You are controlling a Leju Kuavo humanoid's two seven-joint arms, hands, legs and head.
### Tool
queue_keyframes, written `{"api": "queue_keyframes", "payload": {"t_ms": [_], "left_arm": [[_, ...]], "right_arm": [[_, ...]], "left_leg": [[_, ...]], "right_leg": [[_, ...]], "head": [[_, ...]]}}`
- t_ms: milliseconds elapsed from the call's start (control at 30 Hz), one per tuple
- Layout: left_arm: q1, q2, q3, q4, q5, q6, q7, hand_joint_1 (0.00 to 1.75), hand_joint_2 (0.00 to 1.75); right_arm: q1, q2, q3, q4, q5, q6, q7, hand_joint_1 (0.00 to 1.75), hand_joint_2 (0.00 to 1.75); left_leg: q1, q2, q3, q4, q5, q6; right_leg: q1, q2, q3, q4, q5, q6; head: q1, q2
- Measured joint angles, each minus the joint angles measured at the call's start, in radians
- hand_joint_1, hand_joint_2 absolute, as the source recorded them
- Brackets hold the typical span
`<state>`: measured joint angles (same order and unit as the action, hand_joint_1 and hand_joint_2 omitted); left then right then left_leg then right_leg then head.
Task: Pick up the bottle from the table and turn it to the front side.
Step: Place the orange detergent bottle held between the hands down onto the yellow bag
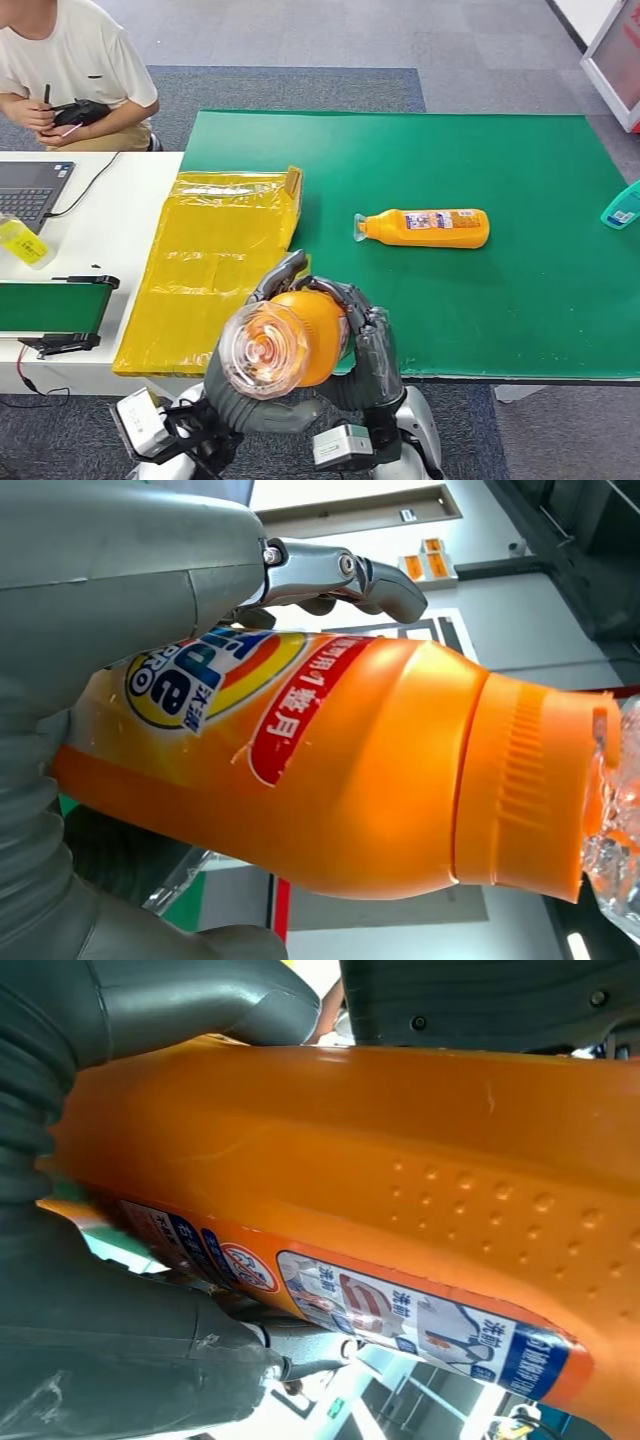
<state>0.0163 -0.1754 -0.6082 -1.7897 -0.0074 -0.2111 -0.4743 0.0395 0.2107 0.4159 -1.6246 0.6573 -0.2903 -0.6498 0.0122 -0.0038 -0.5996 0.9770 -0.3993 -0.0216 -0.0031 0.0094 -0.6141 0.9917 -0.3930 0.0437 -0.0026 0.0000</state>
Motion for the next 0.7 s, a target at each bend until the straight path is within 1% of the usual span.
{"api": "queue_keyframes", "payload": {"t_ms": [233,467,600,633,700], "left_arm": [[-0.007,0.009,-0.021,0.004,-0.018,0.046,0.011,0.00,1.75],[-0.017,0.014,-0.035,0.016,-0.042,0.062,0.037,0.00,1.75],[-0.026,0.014,-0.043,0.021,-0.057,0.066,0.041,0.01,1.75],[-0.027,0.014,-0.044,0.022,-0.058,0.066,0.041,0.41,1.75],[-0.029,0.014,-0.047,0.023,-0.060,0.067,0.041,1.28,1.75]], "right_arm": [[-0.002,-0.011,0.019,0.000,0.041,-0.057,0.014,1.75,1.75],[0.003,-0.027,0.033,0.000,0.168,-0.174,0.049,1.75,1.75],[0.004,-0.033,0.037,0.000,0.207,-0.214,0.066,1.75,1.75],[0.004,-0.033,0.038,0.000,0.212,-0.220,0.068,1.75,1.75],[0.005,-0.035,0.040,0.000,0.221,-0.229,0.072,1.75,1.75]], "left_leg": [[0.000,0.000,0.000,0.000,0.000,0.000],[0.000,0.000,0.000,0.000,0.000,0.000],[0.000,0.000,0.000,0.000,0.000,0.000],[0.000,0.000,0.000,0.000,0.000,0.000],[0.000,0.000,0.000,0.000,0.000,0.000]], "right_leg": [[0.000,0.000,0.000,0.000,0.000,0.000],[0.000,0.000,0.000,0.000,0.000,0.000],[0.000,0.000,0.000,0.000,0.000,0.000],[0.000,0.000,0.000,0.000,0.000,0.000],[0.000,0.000,0.000,0.000,0.000,0.000]], "head": [[0.000,0.000],[0.000,0.000],[0.000,0.000],[0.000,0.000],[0.000,0.000]]}}
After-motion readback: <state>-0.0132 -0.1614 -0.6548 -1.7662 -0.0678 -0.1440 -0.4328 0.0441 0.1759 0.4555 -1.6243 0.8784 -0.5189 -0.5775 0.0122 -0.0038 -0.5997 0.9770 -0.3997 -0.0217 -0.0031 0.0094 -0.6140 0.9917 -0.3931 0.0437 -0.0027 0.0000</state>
